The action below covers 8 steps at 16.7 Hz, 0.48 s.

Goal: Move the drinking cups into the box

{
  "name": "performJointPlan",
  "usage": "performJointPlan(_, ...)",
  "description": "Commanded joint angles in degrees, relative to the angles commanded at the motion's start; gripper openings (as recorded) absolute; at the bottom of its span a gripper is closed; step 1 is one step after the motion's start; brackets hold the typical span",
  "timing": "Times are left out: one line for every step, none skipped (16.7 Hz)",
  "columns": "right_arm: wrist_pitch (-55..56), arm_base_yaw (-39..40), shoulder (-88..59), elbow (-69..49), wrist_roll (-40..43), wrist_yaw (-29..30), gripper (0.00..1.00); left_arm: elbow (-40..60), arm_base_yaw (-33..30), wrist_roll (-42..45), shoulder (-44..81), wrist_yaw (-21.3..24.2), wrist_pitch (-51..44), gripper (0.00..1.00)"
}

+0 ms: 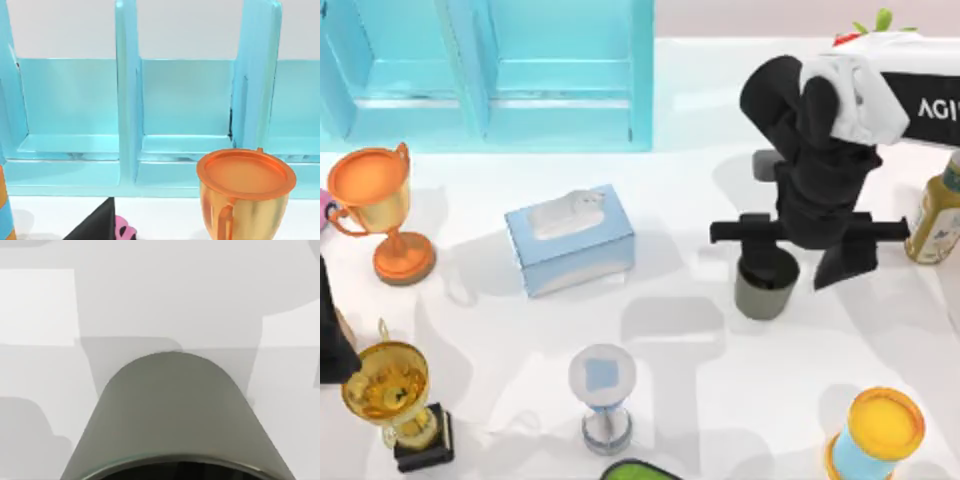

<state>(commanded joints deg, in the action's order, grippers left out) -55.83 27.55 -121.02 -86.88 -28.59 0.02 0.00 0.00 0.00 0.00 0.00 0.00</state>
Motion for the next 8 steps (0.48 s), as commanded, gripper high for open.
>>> performJointPlan(0.0,0.0,0.0,0.0,0.0,0.0,0.25,0.0,0.0,0.0,0.0,0.0,0.0,1.0)
performJointPlan(0.0,0.0,0.0,0.0,0.0,0.0,0.17,0.0,0.0,0.0,0.0,0.0,0.0,1.0)
performJointPlan(0.0,0.0,0.0,0.0,0.0,0.0,0.1,0.0,0.0,0.0,0.0,0.0,0.0,1.0)
performJointPlan(0.0,0.0,0.0,0.0,0.0,0.0,0.02,0.0,0.0,0.0,0.0,0.0,0.0,1.0)
performJointPlan(0.0,0.0,0.0,0.0,0.0,0.0,0.0,0.0,0.0,0.0,0.0,0.0,0.0,1.0)
performJointPlan(0.0,0.0,0.0,0.0,0.0,0.0,0.0,0.0,0.0,0.0,0.0,0.0,0.0,1.0)
performJointPlan(0.0,0.0,0.0,0.0,0.0,0.0,0.0,0.0,0.0,0.0,0.0,0.0,0.0,1.0)
performJointPlan(0.0,0.0,0.0,0.0,0.0,0.0,0.0,0.0,0.0,0.0,0.0,0.0,0.0,1.0)
